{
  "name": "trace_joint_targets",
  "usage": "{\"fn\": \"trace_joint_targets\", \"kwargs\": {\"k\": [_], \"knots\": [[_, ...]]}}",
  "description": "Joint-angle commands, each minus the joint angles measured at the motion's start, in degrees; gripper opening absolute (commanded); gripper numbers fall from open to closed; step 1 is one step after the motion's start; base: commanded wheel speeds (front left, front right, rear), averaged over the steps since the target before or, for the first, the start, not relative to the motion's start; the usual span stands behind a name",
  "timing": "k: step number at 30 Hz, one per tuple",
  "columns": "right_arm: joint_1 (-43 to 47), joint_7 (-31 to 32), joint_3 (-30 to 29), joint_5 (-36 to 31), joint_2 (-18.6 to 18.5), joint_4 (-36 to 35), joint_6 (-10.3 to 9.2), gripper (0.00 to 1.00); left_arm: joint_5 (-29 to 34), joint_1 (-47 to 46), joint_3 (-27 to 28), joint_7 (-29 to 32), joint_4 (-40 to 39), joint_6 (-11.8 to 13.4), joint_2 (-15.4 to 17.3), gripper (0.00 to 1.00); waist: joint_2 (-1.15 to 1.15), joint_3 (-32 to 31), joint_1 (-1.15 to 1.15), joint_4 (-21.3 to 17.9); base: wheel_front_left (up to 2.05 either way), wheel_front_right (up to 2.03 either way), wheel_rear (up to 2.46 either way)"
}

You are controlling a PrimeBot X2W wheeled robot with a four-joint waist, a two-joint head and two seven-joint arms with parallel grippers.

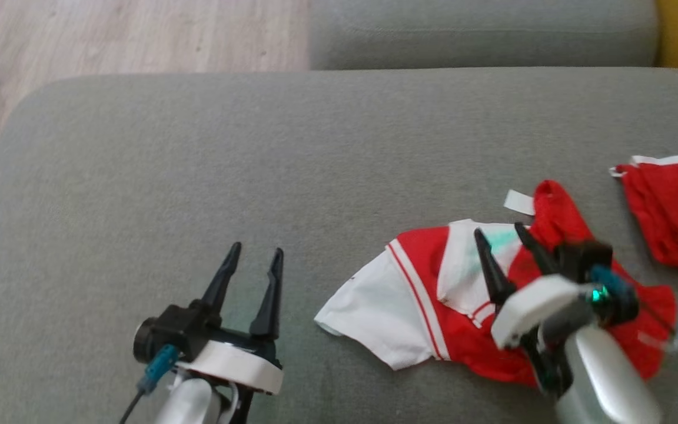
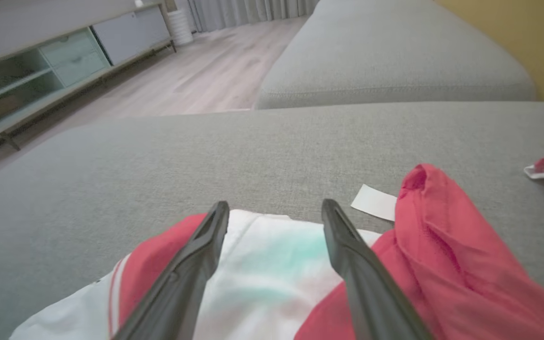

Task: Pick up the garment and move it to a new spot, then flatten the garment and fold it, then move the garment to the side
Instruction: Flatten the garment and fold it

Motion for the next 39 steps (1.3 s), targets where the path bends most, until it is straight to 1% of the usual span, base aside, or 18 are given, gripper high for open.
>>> {"fn": "trace_joint_targets", "kwargs": {"k": [1, 3, 6, 8, 10, 11, 12, 13, 19, 28, 33, 36, 39], "knots": [[-4.77, 1.95, 0.77, 1.05, -0.14, 1.05, -0.04, 1.0, -0.47, -2.97, 0.66, -0.53, -1.37, -0.19, 0.12, 1.0, 0.0, 1.37, 0.0, 1.72, 0.0, 0.0, 0.0], [-7.46, 3.15, -0.01, 2.67, -0.14, 4.21, -0.04, 1.0, -0.86, -3.56, -0.22, -0.53, -1.17, -0.23, 0.12, 1.0, 0.0, 2.07, 0.0, 2.73, 0.0, 0.0, 0.0], [-10.42, 6.0, -1.7, 1.37, -0.14, 10.31, -0.04, 1.0, -1.51, -4.27, -1.32, -0.53, -1.05, -0.23, 0.12, 1.0, 0.0, 2.78, 0.0, 4.12, 0.0, 0.0, 0.0], [-11.81, 7.93, -2.54, 2.0, -0.14, 13.84, -0.04, 1.0, -1.86, -4.63, -1.86, -0.53, -0.93, -0.17, 0.12, 1.0, 0.0, 3.12, 0.0, 4.91, 0.0, 0.0, 0.0], [-12.88, 9.49, -2.74, 0.55, -0.14, 16.78, -0.04, 1.0, -2.07, -4.93, -2.19, -0.53, -0.81, -0.08, 0.12, 1.0, 0.0, 3.4, 0.0, 5.48, 0.0, 0.0, 0.0], [-13.29, 9.82, -2.67, 0.73, -0.14, 17.71, -0.04, 0.8, -2.18, -5.03, -2.27, -0.53, -0.77, 0.0, 0.12, 1.0, 0.0, 3.53, 0.0, 5.7, 0.0, 0.0, 0.0], [-13.29, 9.82, -2.67, 0.73, -0.14, 17.71, -0.04, 0.8, -2.18, -5.03, -2.27, -0.53, -0.77, 0.0, 0.12, 1.0, 0.0, 3.53, 0.0, 5.7, 0.0, 0.0, 0.0], [-13.71, 9.56, -2.74, 1.03, -0.14, 18.28, -0.04, 0.0, -2.3, -5.12, -2.32, -0.53, -0.78, 0.06, 0.12, 1.0, 0.0, 3.64, 0.0, 5.86, 0.0, 0.0, 0.0], [-16.8, 4.78, -2.52, 1.71, -0.14, 19.09, -0.04, 0.0, -2.68, -5.34, -2.51, -0.53, -0.84, 0.33, 0.12, 1.0, 0.0, 4.02, 0.0, 6.25, 0.0, 0.0, 0.0], [-22.81, -0.93, -2.16, 0.14, -0.14, 19.35, -0.04, 0.0, -3.57, -5.95, -2.94, -0.53, -1.07, 0.79, 0.12, 1.0, 0.0, 4.07, 0.0, 7.04, 0.0, 0.0, 0.0], [-23.5, -7.2, -1.13, -0.87, -0.22, 15.98, -0.04, 0.0, -3.08, -5.38, -1.35, -0.53, -2.15, 1.07, 0.12, 1.0, 0.0, 2.33, 0.0, 6.0, 0.0, 0.0, 0.0], [-21.35, -10.07, -0.47, -1.63, -0.57, 12.53, -0.04, 0.0, -2.61, -4.82, -0.28, -0.53, -3.3, 1.19, 0.12, 1.0, 0.0, 1.34, 0.0, 4.69, 0.0, 0.0, 0.0], [-17.48, -11.68, -0.88, -1.97, -0.98, 8.03, -0.04, 0.0, -2.15, -4.07, 0.78, -0.54, -4.18, 1.33, 0.12, 1.0, 0.0, 0.38, 0.0, 3.21, 0.0, 0.0, 0.0]]}}
